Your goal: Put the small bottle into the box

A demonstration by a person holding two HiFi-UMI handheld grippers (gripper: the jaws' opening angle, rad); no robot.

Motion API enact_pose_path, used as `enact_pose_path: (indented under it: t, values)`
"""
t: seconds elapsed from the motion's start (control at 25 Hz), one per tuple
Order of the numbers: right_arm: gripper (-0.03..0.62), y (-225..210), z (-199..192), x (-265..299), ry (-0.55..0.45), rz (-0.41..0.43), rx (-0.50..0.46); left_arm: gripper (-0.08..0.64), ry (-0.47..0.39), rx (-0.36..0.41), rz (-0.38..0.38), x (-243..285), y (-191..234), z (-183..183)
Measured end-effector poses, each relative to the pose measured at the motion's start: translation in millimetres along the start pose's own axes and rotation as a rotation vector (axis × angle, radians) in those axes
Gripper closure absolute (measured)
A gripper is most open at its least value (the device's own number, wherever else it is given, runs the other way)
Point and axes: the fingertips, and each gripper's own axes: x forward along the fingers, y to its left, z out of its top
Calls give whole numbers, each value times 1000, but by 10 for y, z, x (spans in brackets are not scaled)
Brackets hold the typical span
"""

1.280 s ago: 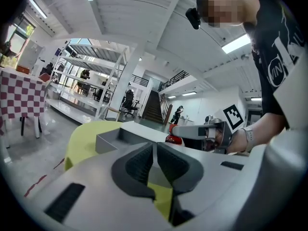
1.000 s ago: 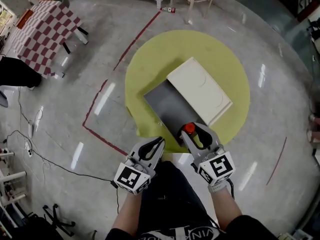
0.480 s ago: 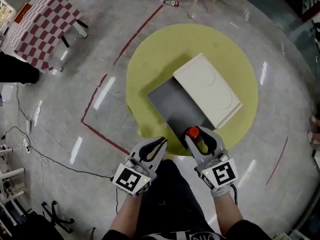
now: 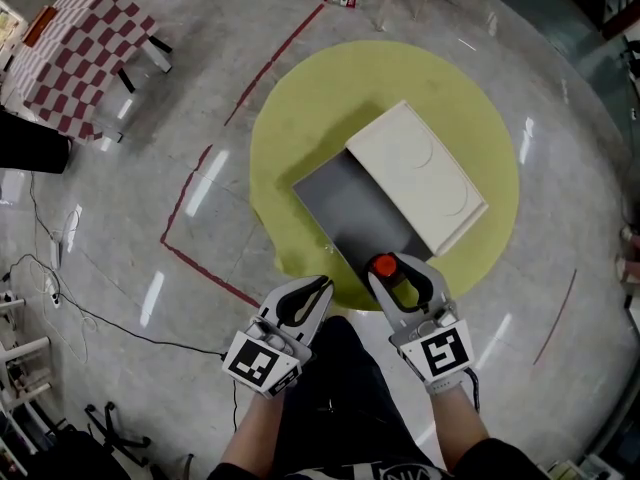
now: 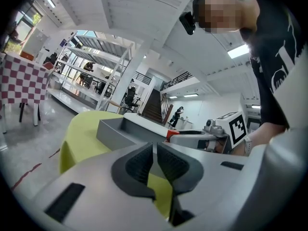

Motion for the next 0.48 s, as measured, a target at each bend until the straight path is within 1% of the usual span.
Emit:
enact_pose_path:
  t: [0.12,0.28,0.48]
  values:
    - [451,30,7,3,0,6,-28,528,4,-5,-4,-18,4,-2]
    - [451,60,-16,-22,12,4,-56,528,-8,-22,13,-35,47,19]
    - [451,99,-6,-74,11,30,-45,528,-15,-10,4,22,58,127]
